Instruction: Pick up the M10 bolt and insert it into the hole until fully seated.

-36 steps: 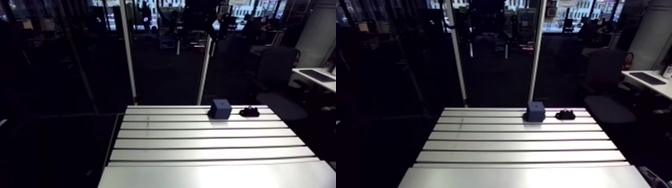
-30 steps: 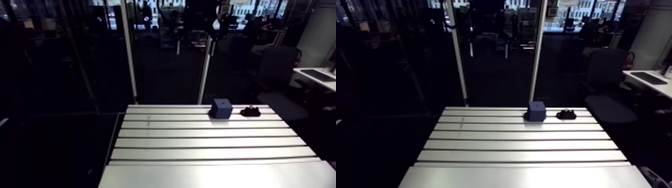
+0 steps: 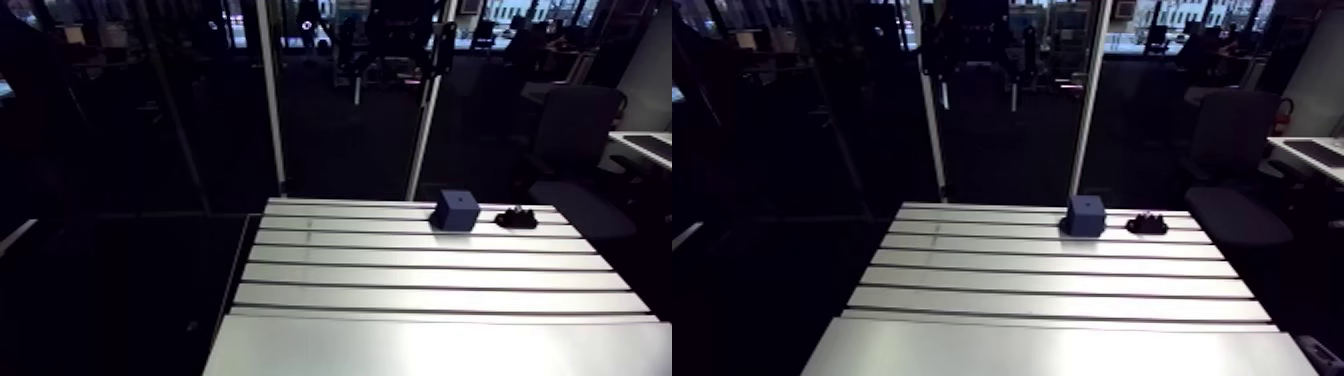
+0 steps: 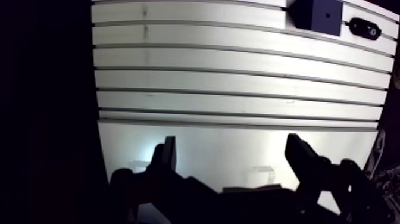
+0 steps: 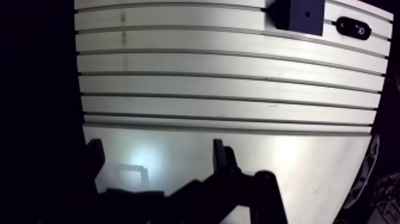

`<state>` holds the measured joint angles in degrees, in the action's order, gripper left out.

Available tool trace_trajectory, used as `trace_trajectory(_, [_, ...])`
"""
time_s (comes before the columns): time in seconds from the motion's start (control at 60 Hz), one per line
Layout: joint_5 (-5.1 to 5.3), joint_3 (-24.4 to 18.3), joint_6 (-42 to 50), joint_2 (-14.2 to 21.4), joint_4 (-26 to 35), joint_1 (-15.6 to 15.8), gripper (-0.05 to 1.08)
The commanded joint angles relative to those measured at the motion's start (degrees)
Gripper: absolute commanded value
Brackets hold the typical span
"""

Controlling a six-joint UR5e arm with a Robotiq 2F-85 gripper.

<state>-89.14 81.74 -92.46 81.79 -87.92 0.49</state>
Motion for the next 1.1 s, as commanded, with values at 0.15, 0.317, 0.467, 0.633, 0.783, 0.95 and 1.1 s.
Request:
trace_trajectory(0.15, [-0.10,-0.25,-0.28,-0.19,-3.32,-1.14,0.01])
trace_trajectory(0.317, [-0.11,-0.31,-3.46,-0.44,-5.46,-4.15,0.01])
trace_trajectory(0.467, [-0.09,-0.83,-7.40,-1.07,-6.03,-5.06,0.01])
trace_trajectory(0.633, [-0.03,-0.84,-10.98,-1.16,-7.73,-7.08,0.01])
trace_trajectory(0.783, [-0.02,-0.50,-12.51,-1.16,-8.49,-8.78,0.00])
trace_trajectory(0.95, [-0.02,0.10,-14.65,-1.16,-9.99,-10.47,0.00])
trace_trajectory(1.1, [-0.02,0.80,-16.47,-1.07,-10.96,-11.45,0.00])
